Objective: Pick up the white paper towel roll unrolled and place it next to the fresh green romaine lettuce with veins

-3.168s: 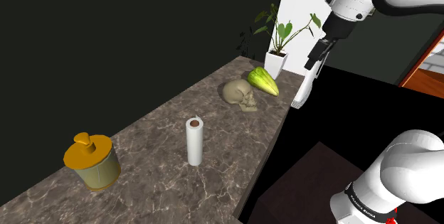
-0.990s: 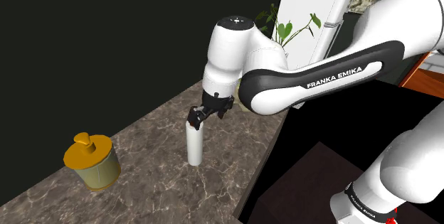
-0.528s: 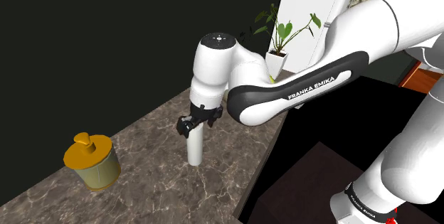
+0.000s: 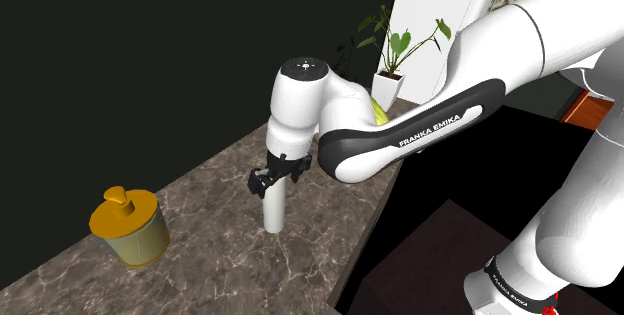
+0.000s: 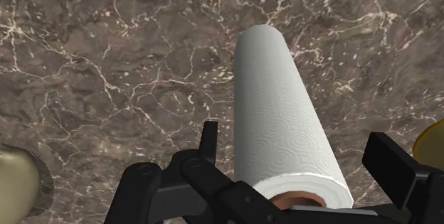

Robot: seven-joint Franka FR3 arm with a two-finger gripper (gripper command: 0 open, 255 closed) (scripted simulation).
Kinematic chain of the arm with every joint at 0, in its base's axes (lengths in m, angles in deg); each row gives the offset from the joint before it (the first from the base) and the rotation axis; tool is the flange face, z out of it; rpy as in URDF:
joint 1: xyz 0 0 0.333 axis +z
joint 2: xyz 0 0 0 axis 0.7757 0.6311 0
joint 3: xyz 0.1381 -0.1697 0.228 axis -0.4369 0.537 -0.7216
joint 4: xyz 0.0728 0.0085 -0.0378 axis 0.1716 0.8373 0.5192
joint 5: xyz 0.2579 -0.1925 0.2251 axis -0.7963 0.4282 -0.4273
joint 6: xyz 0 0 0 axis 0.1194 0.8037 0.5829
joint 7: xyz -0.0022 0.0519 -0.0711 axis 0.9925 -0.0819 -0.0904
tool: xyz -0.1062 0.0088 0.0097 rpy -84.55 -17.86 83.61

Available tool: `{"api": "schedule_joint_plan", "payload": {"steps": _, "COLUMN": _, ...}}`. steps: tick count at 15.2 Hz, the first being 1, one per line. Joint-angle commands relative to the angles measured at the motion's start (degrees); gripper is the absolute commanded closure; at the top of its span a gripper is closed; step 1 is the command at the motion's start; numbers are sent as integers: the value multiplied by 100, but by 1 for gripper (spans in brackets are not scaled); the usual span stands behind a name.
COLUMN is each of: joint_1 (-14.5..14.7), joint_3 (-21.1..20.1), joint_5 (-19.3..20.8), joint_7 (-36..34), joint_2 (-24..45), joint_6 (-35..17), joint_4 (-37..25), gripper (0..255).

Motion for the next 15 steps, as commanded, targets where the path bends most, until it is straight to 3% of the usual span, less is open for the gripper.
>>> {"api": "schedule_joint_plan", "payload": {"steps": 1, "joint_1": 1, "joint_3": 0, "joint_5": 1, "joint_7": -1, "joint_2": 1, "joint_6": -1, "joint_4": 0, "gripper": 0}}
{"api": "schedule_joint_plan", "payload": {"steps": 2, "joint_1": 0, "joint_3": 0, "joint_5": 1, "joint_7": -1, "joint_2": 0, "joint_6": -1, "joint_4": 0, "gripper": 0}}
{"api": "schedule_joint_plan", "payload": {"steps": 3, "joint_1": 0, "joint_3": 0, "joint_5": 1, "joint_7": -1, "joint_2": 0, "joint_6": -1, "joint_4": 0, "gripper": 255}}
{"api": "schedule_joint_plan", "payload": {"steps": 15, "joint_1": -30, "joint_3": -34, "joint_5": -154, "joint_7": 126, "joint_2": -126, "joint_6": 184, "joint_4": -106, "gripper": 255}}
